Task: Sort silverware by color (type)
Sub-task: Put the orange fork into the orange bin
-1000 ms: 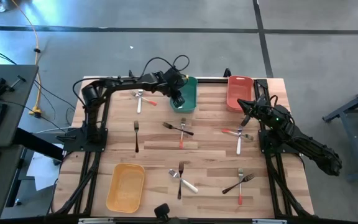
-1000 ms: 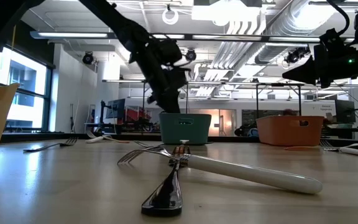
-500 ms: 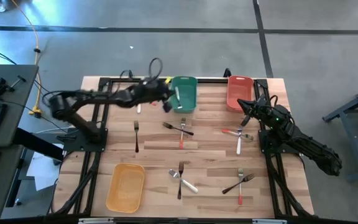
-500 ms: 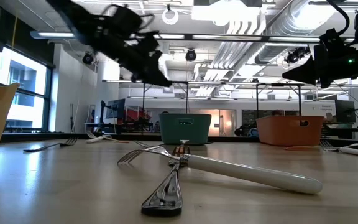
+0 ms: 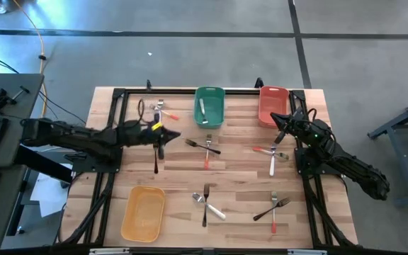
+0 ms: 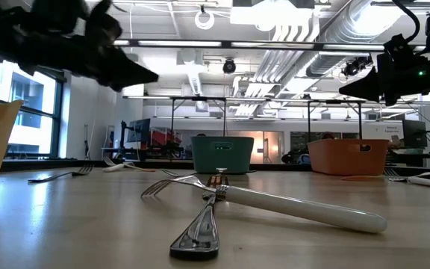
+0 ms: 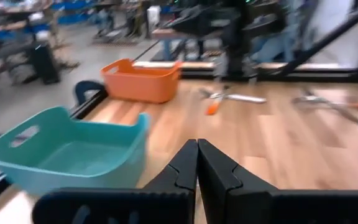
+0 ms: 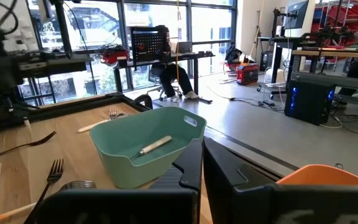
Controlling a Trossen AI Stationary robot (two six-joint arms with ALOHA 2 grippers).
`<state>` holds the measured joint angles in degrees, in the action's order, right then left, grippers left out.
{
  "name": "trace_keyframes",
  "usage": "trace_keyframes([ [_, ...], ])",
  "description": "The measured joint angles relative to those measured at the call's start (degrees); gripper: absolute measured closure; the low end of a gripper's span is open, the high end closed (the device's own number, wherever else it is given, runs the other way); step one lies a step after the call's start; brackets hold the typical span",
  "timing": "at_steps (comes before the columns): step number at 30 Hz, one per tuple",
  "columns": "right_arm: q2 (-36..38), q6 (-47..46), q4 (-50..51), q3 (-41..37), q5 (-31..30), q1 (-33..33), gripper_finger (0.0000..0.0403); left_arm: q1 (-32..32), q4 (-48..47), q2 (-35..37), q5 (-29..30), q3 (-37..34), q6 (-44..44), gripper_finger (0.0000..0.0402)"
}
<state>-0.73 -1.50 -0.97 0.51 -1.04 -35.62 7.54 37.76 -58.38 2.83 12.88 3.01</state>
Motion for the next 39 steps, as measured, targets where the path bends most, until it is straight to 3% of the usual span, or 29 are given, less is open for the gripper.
trace_keyframes([
  [5, 0.00, 0.00, 0.00, 0.02, 0.00, -0.02, 0.0402, -6.05, 1.77, 4.11, 3.72, -5.06, -0.54, 0.0401],
  [11, 0.00, -0.01, 0.00, 0.01, 0.00, -0.01, 0.0402, -9.00, 8.93, 6.92, 3.98, -12.24, 0.23, 0.0401],
  [23, -0.02, -0.40, -0.18, 0.01, 0.00, 0.02, 0.0402, -9.13, 5.45, 8.16, 3.76, -12.19, 0.24, 0.0401],
  [26, -0.02, -6.72, -0.36, 0.00, 0.19, 0.02, 0.0402, -9.10, 4.84, 8.16, 3.76, -12.19, 0.22, 0.0401],
  [31, -0.02, -8.98, -1.48, 0.28, -1.04, 0.02, 0.0402, -9.10, 4.54, 8.16, 3.76, -12.19, 0.21, 0.0401],
  [39, -0.02, -14.44, -7.78, 0.46, 6.27, 3.06, 0.0402, -9.10, 4.43, 8.16, 3.76, -12.19, 0.39, 0.0401],
])
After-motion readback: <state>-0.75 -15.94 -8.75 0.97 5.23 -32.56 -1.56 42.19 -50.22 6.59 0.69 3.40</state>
